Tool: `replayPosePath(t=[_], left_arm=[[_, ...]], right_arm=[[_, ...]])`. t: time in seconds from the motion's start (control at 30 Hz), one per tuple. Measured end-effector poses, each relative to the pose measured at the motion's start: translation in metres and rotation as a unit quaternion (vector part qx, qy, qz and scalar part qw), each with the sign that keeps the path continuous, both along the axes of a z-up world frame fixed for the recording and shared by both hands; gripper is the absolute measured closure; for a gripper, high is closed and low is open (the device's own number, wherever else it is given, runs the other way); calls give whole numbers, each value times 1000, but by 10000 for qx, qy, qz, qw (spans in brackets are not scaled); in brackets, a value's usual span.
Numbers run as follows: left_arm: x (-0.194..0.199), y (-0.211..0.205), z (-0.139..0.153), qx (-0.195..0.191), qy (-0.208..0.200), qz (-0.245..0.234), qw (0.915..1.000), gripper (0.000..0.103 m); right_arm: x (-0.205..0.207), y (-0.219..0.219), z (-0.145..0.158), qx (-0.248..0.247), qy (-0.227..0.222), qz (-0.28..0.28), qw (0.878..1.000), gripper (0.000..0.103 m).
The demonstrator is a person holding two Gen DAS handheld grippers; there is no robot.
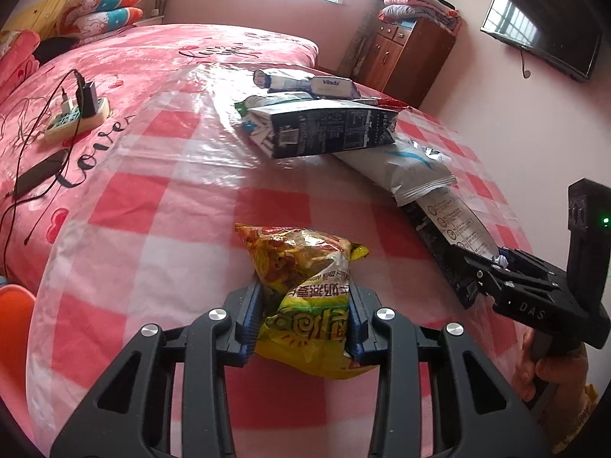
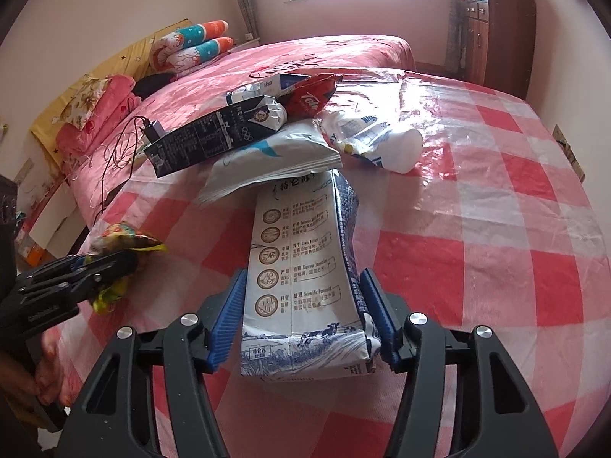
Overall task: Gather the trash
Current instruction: 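Grasp the yellow chip bag with the left tool while the right tool grasps a white milk carton, then carry the chip bag and milk carton to the orange bucket and release both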
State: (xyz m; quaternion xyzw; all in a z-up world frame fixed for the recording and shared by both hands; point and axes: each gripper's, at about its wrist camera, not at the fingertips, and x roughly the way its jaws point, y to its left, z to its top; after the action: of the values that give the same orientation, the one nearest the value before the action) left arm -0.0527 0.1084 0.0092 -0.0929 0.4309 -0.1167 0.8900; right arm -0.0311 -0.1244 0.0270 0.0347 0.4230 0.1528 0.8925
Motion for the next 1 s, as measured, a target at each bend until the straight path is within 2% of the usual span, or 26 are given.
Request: replayPosePath(t=[0.27, 0.5, 0.8, 1.0], left_arm=[[-16, 13, -1, -124, -10, -94, 9999, 65], [-23, 19, -4, -233, -26, -129, 9996, 65], [-38, 36, 0, -359, -116, -62, 9993, 65], [-48, 48, 4, -399, -181, 16, 9990, 65]], right_arm=[[-21, -7, 0, 208, 134, -115, 9996, 43], [-41, -12, 1, 716, 268, -121, 9970, 43], [-59, -1, 12, 1643, 548, 167, 9847, 43], [-68, 25, 19, 1878, 628, 536, 9787, 43]])
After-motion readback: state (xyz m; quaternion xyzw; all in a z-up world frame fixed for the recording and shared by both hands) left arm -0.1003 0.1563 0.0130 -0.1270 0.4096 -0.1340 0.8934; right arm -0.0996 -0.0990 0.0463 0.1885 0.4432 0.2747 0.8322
